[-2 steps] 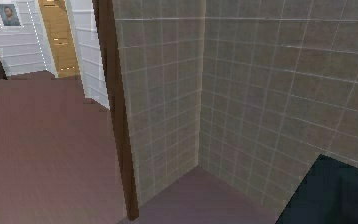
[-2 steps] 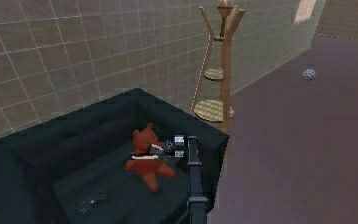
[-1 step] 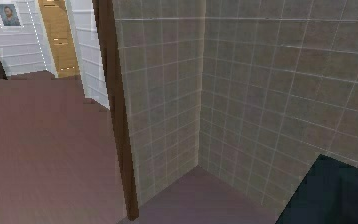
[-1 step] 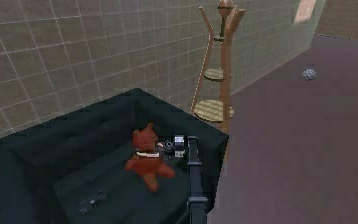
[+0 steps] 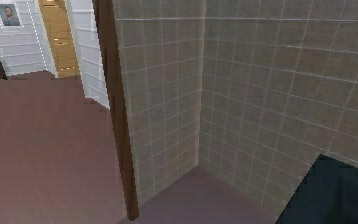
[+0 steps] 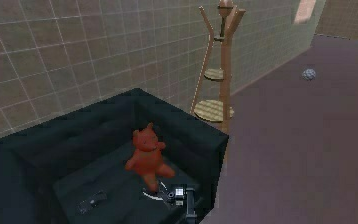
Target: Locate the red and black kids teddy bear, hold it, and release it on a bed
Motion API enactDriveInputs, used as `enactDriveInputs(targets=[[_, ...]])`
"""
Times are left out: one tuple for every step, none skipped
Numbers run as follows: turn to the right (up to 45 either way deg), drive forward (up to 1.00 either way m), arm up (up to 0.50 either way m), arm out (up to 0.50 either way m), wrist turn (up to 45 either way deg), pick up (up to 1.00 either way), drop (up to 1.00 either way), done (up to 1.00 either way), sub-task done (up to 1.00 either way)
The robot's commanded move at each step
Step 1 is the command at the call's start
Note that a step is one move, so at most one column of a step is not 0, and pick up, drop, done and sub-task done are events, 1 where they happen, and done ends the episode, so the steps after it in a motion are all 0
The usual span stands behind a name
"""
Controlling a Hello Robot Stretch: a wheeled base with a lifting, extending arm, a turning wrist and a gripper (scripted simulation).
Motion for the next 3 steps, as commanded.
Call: enactDriveInputs(targets=[[0.0,0.0,0.0,0.0,0.0,1.0,0.0,0.0,0.0],[0.0,0.0,0.1,0.0,0.0,0.0,0.0,0.0,0.0],[0.0,0.0,0.5,0.0,0.0,0.0,0.0,0.0,0.0]])
